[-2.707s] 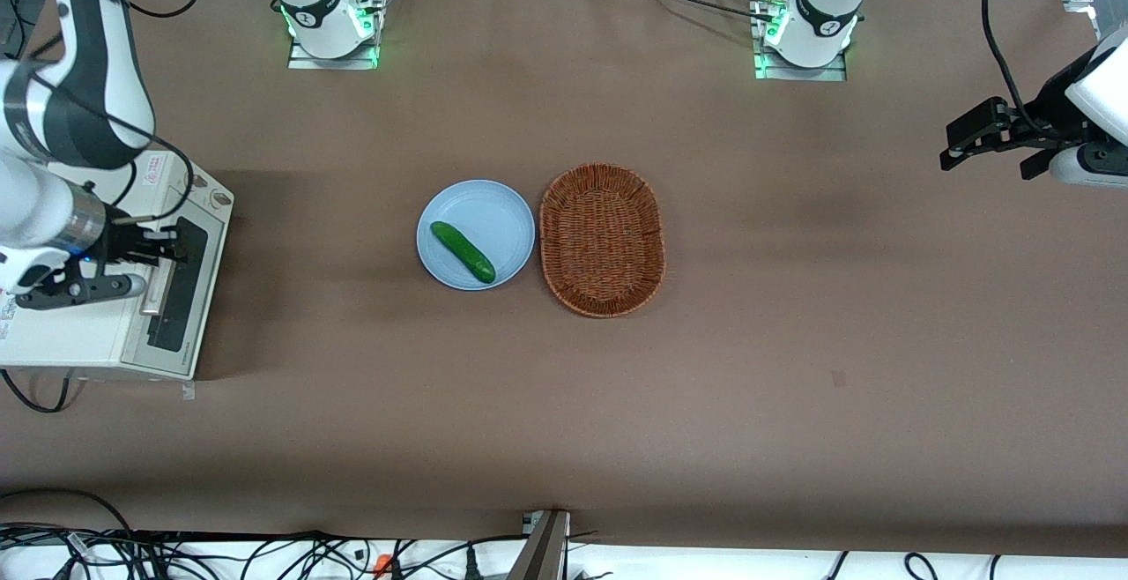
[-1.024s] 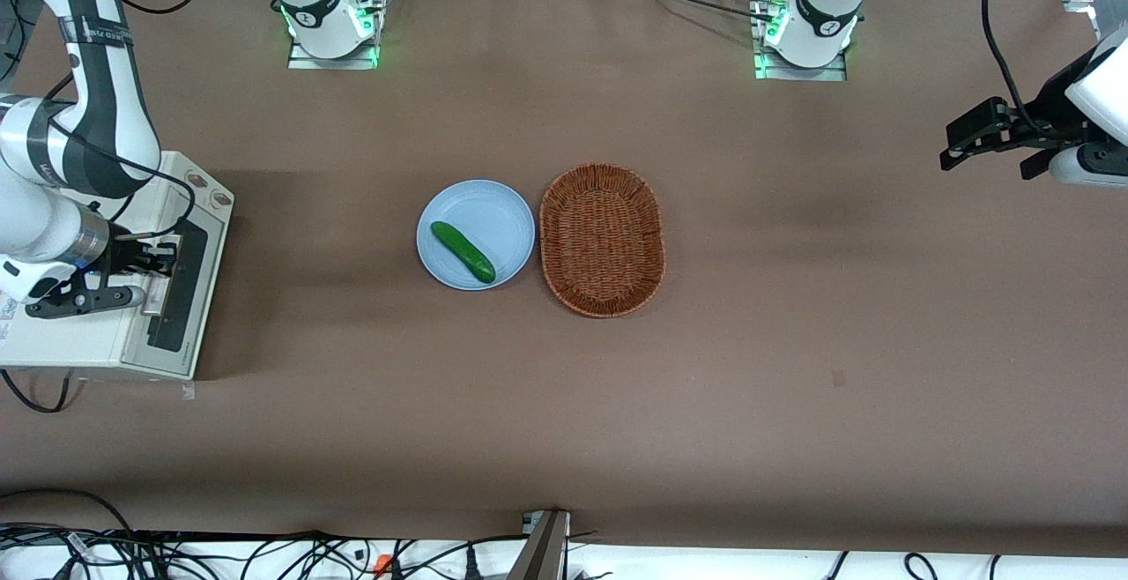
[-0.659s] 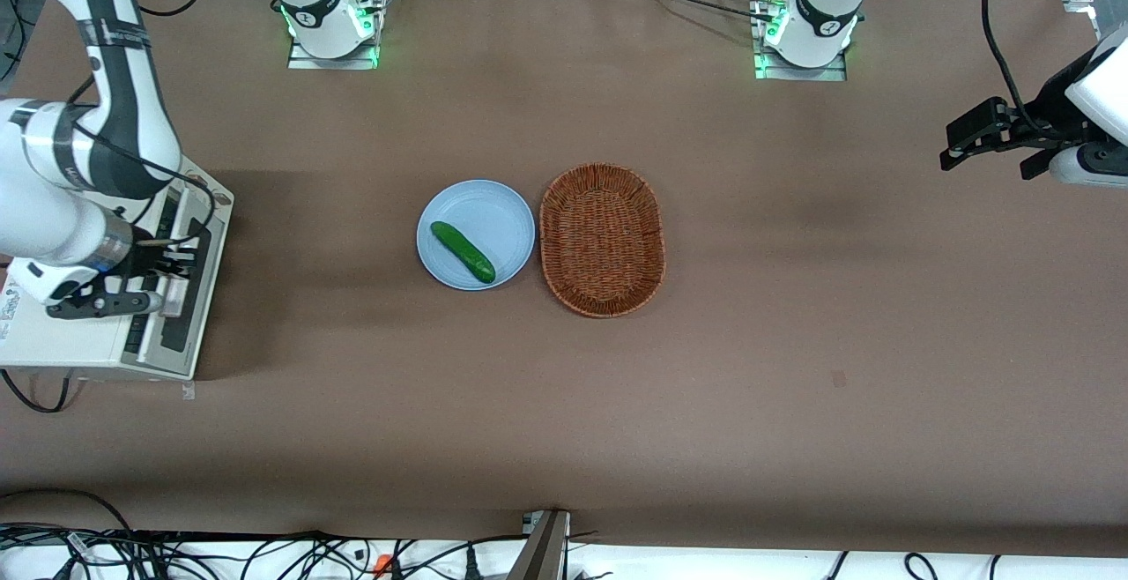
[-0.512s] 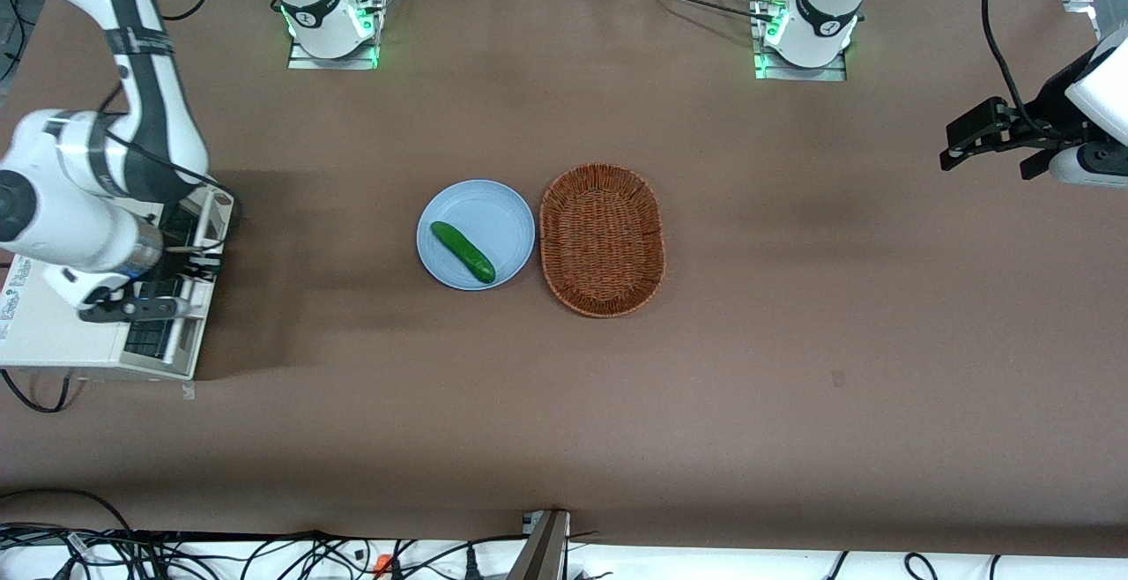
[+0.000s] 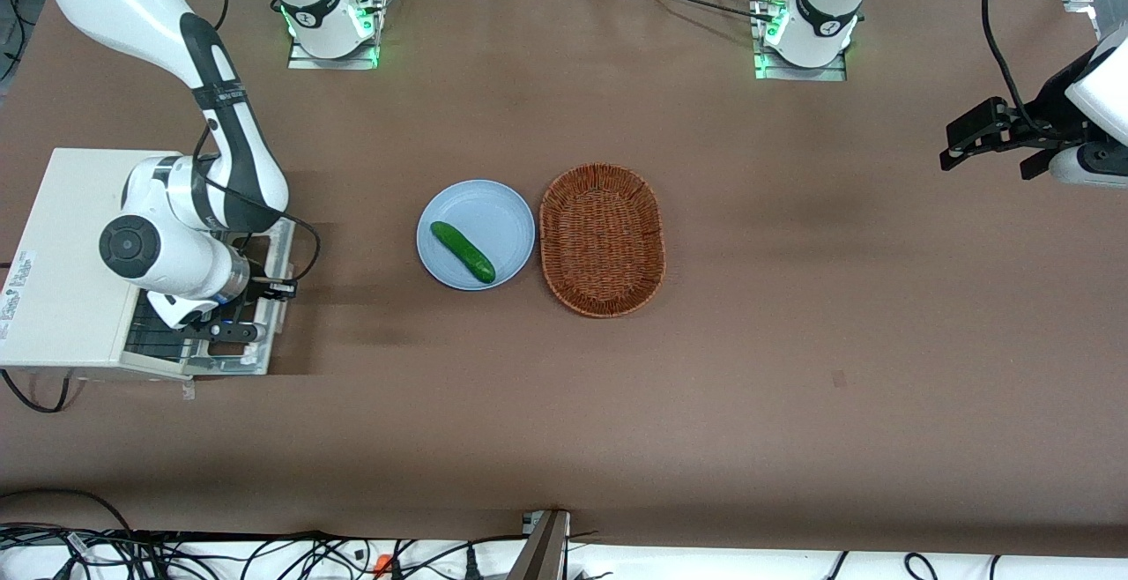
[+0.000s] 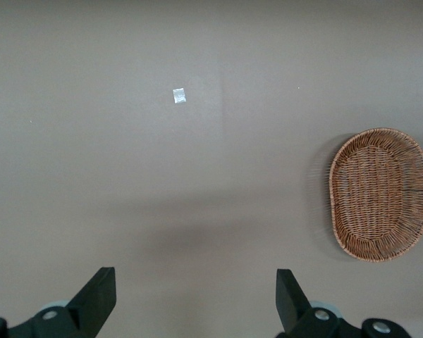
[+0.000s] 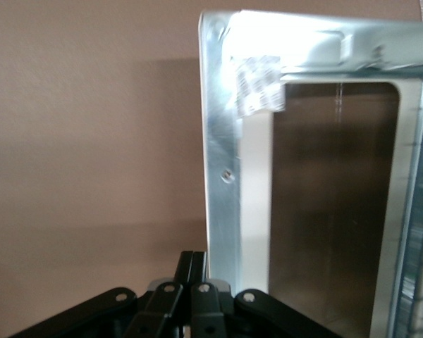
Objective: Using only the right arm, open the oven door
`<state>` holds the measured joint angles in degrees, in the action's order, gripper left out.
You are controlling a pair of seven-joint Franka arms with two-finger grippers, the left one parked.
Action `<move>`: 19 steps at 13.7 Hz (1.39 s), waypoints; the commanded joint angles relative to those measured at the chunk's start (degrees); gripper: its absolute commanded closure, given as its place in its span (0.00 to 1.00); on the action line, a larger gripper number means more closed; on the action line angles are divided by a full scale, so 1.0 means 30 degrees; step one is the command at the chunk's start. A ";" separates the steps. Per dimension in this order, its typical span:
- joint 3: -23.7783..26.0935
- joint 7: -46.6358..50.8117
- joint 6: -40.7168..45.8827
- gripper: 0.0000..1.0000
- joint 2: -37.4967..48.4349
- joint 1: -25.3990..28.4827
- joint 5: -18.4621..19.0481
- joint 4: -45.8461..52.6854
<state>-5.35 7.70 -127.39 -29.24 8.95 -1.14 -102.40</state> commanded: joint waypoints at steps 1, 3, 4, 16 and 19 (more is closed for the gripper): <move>-0.0326 0.2053 0.0218 0.10 0.0048 0.0766 -0.0381 0.0822; -0.0297 0.2559 0.0334 0.00 0.0280 0.0914 -0.0381 0.1144; -0.0297 0.2386 0.0655 0.00 0.0950 0.0914 -0.0381 0.1145; 0.2572 -0.2945 0.9943 0.00 1.1001 -0.1984 -0.0352 0.1292; 0.2603 -0.2919 0.9858 0.00 1.1152 -0.2015 -0.0323 0.1437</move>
<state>1.24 0.10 -97.66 3.81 4.47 -1.18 -97.34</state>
